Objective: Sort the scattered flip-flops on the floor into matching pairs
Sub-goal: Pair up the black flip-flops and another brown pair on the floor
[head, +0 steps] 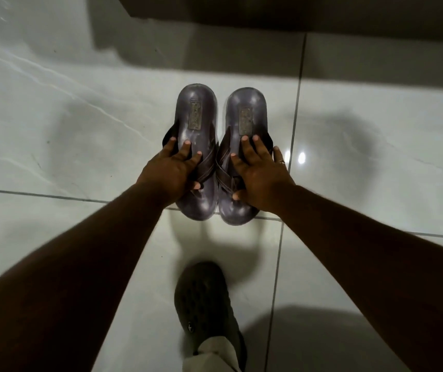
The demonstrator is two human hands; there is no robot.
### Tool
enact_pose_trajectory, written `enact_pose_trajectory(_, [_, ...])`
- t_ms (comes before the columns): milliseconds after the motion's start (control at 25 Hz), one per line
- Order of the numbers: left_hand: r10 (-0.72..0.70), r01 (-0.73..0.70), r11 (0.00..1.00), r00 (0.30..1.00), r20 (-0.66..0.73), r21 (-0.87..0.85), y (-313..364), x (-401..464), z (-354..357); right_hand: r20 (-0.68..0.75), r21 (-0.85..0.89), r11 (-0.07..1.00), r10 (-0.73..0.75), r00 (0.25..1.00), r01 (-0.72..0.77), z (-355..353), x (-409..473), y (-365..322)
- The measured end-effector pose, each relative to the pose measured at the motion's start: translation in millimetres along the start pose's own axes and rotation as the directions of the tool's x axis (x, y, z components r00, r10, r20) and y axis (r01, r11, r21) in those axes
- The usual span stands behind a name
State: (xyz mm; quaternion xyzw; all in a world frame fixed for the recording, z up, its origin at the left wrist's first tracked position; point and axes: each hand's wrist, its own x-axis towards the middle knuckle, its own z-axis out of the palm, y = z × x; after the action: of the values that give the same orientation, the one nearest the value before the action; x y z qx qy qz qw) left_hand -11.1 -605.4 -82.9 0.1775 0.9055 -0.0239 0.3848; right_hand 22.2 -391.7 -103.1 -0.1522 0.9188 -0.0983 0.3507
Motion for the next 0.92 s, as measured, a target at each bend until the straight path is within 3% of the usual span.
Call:
enact_pose_trajectory(120, [-0.075, 0.076, 0.997, 0.997, -0.031, 0.009, 7.6, -12.1, -7.9, -0.17, 0.061, 0.997, -0.032, 0.985, 0.043, -9.1, -15.0, 12.0])
enact_pose_trajectory(200, [-0.107, 0.108, 0.994, 0.988, -0.109, 0.001, 28.0, -22.2, -17.5, -0.241, 0.127, 0.992, 0.035, 0.97, -0.004, -14.8, -41.6, 38.7])
enact_pose_trajectory(440, [0.107, -0.099, 0.992, 0.987, -0.12, 0.076, 213.9, -4.5, -48.7, -0.221, 0.223, 0.936, 0.321, 0.921, -0.273, -17.3, -178.2, 211.4])
enact_pose_trajectory(520, [0.197, -0.19, 0.98, 0.971, -0.133, 0.067, 304.7, 23.6, -53.5, -0.211, 0.23, 0.879, 0.463, 0.861, -0.417, -11.5, -231.1, 294.2])
enact_pose_trajectory(640, [0.341, -0.333, 0.94, 0.931, -0.129, 0.078, 448.5, 72.8, -56.5, -0.169, 0.302, 0.689, 0.719, 0.674, -0.659, 11.9, -308.1, 415.2])
enact_pose_trajectory(720, [0.434, -0.42, 0.897, 0.896, -0.096, 0.138, 542.1, 106.0, -54.8, -0.079, 0.376, 0.588, 0.79, 0.608, -0.716, 35.7, -348.6, 481.7])
enact_pose_trajectory(800, [0.506, -0.488, 0.842, 0.862, -0.024, 0.228, 614.6, 130.4, -48.0, 0.001, 0.44, 0.612, 0.732, 0.681, -0.657, 60.2, -371.3, 523.3])
enact_pose_trajectory(880, [0.498, -0.483, 0.821, 0.866, 0.031, 0.304, 661.8, 143.7, -35.9, -0.028, 0.542, 0.642, 0.658, 0.753, -0.541, 78.8, -380.1, 545.6])
enact_pose_trajectory(920, [0.471, -0.456, 0.834, 0.882, 0.029, 0.311, 680.1, 146.6, -30.2, -0.056, 0.597, 0.626, 0.657, 0.752, -0.502, 83.0, -384.8, 555.3])
